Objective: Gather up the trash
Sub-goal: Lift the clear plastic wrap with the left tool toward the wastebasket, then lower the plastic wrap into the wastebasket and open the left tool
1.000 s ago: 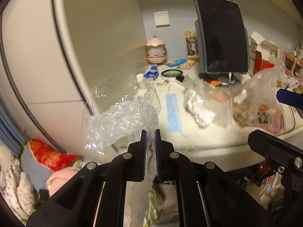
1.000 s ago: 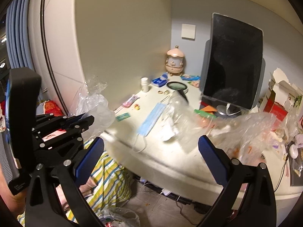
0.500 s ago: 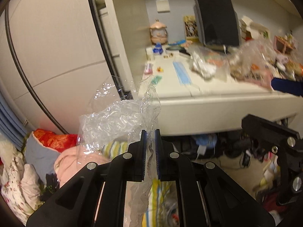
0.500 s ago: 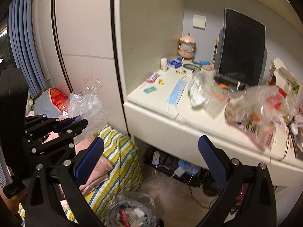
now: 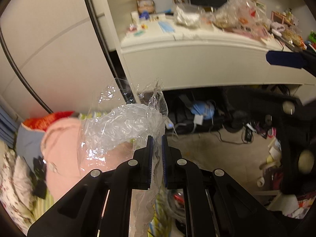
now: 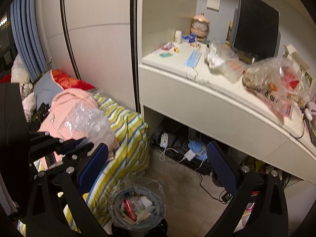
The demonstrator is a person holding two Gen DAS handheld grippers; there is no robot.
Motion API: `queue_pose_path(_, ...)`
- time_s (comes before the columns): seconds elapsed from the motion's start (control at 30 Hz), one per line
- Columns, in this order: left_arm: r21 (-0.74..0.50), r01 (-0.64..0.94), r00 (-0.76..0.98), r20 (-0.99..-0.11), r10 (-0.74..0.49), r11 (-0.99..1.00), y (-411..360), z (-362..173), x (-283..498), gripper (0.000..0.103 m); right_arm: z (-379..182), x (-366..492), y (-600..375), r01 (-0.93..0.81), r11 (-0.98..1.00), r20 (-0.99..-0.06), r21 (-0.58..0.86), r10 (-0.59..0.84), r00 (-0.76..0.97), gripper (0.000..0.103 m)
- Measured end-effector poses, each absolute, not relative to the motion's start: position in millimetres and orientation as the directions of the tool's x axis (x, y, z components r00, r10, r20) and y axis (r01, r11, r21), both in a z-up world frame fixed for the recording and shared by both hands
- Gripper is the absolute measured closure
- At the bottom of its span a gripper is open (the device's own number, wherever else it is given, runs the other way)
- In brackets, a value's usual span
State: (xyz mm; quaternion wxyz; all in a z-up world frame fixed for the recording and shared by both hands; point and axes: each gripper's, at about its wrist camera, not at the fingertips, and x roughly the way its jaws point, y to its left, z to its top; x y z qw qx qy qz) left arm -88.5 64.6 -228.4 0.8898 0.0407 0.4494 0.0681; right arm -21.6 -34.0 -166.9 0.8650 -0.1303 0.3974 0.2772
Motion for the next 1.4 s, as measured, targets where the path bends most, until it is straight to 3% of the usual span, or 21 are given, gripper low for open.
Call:
queue_pose_path(0.7,-0.037,-0.183,0.378,-0.925,0.036,0.982,1.5,-432.3,-130.7,0.096,-360.0,-44.7,-61.6,-0.753,0.657,-0.870,-0.033,0.351,0.345,0.006)
queue_pose_path(1.4,-0.055,-0.319,0.200,-0.980,0.011,0.946,16.7,-623.8,-119.5,0.095,-555.2,-51.1,-43.8,-0.887,0.461,-0.917,-0.027,0.341,0.205,0.006)
